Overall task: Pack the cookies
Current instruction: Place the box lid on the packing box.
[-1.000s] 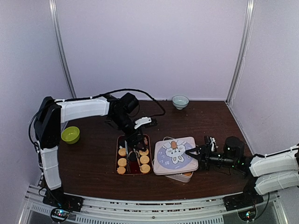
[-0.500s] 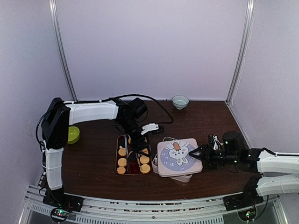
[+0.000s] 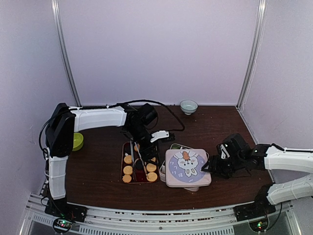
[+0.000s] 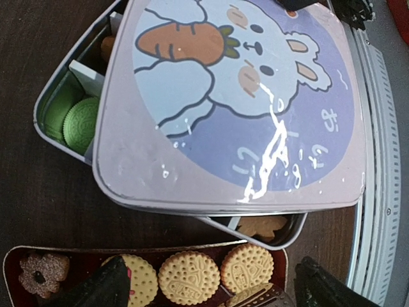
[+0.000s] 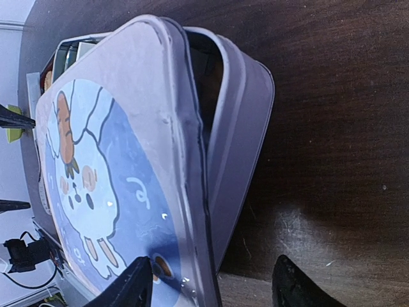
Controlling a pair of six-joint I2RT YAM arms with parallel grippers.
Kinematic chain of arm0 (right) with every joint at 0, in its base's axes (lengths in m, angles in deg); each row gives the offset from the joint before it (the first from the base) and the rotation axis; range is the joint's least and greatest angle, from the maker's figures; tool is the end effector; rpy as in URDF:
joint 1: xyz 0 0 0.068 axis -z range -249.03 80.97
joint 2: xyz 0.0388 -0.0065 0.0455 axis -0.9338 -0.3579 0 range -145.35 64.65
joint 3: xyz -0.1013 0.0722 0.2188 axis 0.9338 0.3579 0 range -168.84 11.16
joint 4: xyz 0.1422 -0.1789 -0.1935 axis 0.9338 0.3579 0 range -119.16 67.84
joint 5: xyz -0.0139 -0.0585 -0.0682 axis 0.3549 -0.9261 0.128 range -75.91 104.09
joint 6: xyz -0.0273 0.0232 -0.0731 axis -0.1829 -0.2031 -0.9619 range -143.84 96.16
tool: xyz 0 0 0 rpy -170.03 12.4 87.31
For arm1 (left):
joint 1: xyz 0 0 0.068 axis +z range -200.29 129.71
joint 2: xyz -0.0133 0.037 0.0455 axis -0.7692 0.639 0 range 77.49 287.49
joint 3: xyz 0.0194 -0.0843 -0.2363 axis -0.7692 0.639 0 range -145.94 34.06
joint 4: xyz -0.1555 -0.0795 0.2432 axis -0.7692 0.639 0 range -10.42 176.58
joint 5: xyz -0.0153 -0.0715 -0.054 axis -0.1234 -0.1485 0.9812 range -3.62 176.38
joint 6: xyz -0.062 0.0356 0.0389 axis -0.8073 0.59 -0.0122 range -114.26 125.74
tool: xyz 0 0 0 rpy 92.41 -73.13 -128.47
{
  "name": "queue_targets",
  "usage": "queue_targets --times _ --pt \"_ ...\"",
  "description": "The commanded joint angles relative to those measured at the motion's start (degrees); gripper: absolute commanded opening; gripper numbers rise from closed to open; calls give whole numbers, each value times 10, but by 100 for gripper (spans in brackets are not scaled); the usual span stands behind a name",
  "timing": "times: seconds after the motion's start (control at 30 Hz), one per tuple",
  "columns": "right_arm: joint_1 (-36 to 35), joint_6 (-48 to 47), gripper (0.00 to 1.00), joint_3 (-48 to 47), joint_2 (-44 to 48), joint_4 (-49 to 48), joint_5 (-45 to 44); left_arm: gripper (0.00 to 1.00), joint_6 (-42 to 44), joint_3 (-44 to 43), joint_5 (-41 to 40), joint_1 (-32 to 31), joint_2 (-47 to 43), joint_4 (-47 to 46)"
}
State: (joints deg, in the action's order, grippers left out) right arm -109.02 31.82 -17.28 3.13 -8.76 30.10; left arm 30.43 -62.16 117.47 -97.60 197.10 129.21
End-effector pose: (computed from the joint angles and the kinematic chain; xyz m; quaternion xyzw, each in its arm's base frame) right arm 0.1872 0.1824 0.1070 0.0849 0.9375 0.3188 0.1104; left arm 0.2879 -0.3661 0.1372 0.5921 0.7476 -0.2878 0.0875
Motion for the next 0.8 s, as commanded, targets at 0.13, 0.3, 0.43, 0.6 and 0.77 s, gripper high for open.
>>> queue_targets --times 0.13,0.3,0.43,0.6,0.77 --pt "-13 -39 62 -58 -38 71 -27 92 -32 -44 -12 -12 39 -2" --pt "-45 -18 58 -62 -48 78 -41 92 -36 -50 8 -14 47 -3" --pt "-69 0 54 -75 -64 81 -54 90 -40 -70 -2 -15 60 -3" --pt "-76 9 52 -92 -77 79 -61 87 -54 -106 -25 -15 82 -3" --pt "-76 7 51 -107 -94 74 -58 85 -61 -136 -52 -15 105 -3"
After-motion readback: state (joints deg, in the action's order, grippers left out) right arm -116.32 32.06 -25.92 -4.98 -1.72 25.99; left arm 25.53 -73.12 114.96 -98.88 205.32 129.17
